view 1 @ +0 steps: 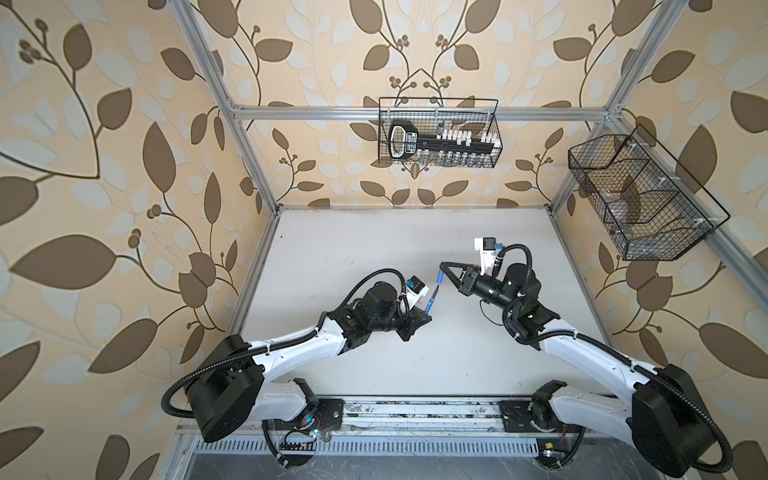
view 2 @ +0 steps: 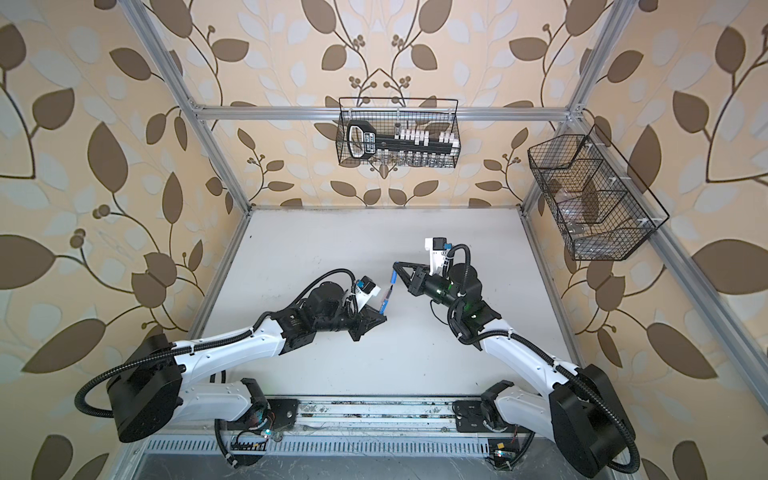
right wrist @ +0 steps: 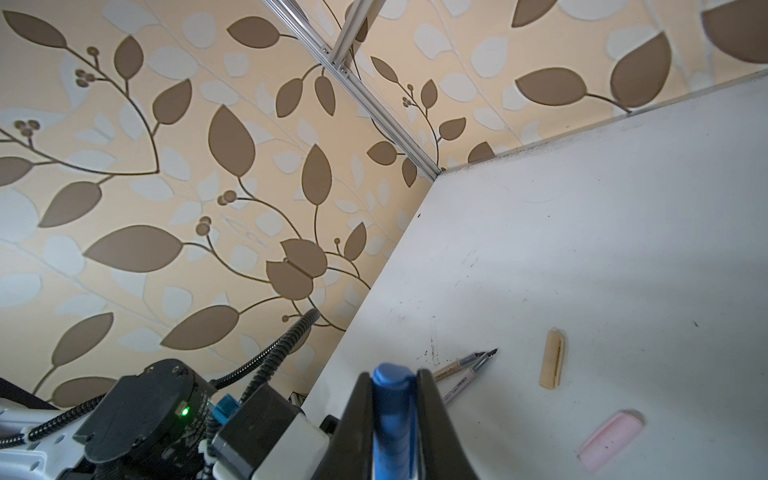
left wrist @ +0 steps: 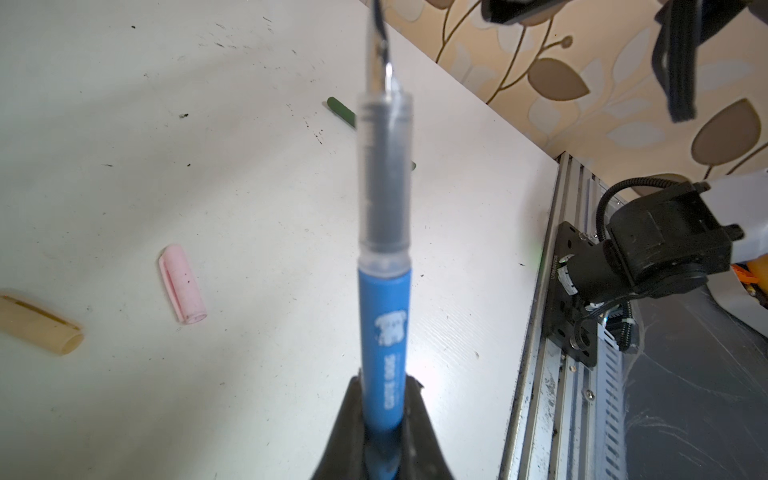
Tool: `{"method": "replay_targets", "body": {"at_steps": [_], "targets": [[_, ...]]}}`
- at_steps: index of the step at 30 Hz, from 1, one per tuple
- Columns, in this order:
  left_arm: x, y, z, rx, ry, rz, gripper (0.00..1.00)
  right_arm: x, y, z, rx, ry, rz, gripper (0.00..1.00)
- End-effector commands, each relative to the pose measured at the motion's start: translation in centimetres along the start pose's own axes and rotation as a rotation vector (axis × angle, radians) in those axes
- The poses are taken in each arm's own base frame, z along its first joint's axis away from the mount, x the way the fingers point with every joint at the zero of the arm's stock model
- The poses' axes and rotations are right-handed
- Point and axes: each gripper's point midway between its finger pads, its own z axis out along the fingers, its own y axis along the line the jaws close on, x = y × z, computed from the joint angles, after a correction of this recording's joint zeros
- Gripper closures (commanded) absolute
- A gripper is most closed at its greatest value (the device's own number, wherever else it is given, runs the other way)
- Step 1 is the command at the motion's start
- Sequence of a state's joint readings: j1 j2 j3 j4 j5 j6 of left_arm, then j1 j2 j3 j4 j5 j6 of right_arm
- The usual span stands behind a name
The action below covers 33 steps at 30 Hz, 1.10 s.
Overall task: Insert the pens into the pen caps
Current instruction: 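Align the blue cap above the pen nib and lower it onto it, then push the blue cap down over the nib with the right gripper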
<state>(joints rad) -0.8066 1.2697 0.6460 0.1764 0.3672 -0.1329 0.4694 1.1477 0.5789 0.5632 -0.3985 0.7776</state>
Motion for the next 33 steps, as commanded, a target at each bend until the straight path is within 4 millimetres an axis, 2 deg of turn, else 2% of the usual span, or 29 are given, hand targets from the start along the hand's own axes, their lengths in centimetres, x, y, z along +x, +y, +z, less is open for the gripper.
{"method": "replay_targets", "body": {"at_steps": [1,25,33], "targets": [[-2.5,-1.8,-0.8,0.054,-0.076,0.043,1.00,0.4,-0.2,0.0,-0.001,-0.009,0.002,0.84],[-3.0,-1.6,-1.1,0.032,-0.102,0.041,1.00,2.3,0.4,-0.9,-0.023,-0.005,0.036,0.84],[-3.0,-1.4,-1.5,0.013,-0.110,0.051,1.00,2.4,0.5,-1.4,-0.015,-0.002,0.028,0.83]]}}
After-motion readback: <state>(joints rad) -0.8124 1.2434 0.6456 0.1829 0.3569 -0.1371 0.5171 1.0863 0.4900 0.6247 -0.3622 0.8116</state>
